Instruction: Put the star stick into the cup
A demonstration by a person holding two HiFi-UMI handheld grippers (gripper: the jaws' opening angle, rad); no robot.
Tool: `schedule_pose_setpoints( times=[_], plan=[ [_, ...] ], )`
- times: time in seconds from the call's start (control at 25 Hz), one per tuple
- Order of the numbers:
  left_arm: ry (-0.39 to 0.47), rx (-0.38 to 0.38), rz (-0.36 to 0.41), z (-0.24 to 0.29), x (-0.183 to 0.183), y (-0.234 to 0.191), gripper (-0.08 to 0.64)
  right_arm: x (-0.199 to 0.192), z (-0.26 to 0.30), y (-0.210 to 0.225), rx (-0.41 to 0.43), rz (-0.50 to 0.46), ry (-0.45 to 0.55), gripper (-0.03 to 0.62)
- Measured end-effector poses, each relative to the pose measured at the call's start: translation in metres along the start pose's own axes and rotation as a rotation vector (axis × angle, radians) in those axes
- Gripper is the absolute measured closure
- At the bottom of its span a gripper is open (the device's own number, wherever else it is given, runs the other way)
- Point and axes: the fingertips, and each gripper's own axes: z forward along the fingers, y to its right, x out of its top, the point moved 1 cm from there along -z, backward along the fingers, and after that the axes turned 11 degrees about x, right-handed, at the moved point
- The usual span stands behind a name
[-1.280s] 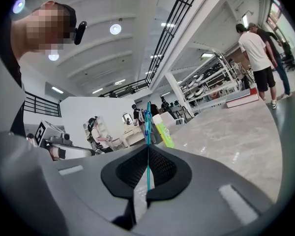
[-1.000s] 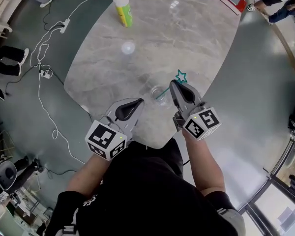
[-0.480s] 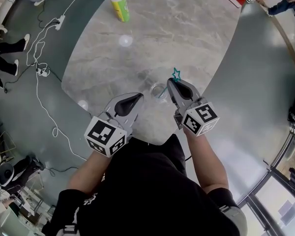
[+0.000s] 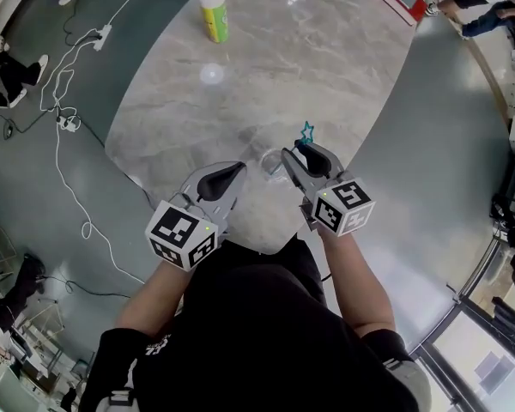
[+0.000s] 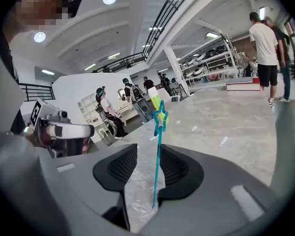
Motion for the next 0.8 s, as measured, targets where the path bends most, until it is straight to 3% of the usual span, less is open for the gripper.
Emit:
schedule_pose_setpoints(
  times=[0.44, 0.8],
  plan=[
    [0.055, 0.019, -0.032, 0.001, 0.018, -0.002, 0.558, -0.014, -0.016, 0.002, -0.012, 0.058, -0.072, 0.367],
    [0.103, 0.019, -0.025, -0.016, 0.035, 0.001, 0.558, 0.000, -0.045, -0.009, -0.044, 0.054, -0.042, 0.359]
  ],
)
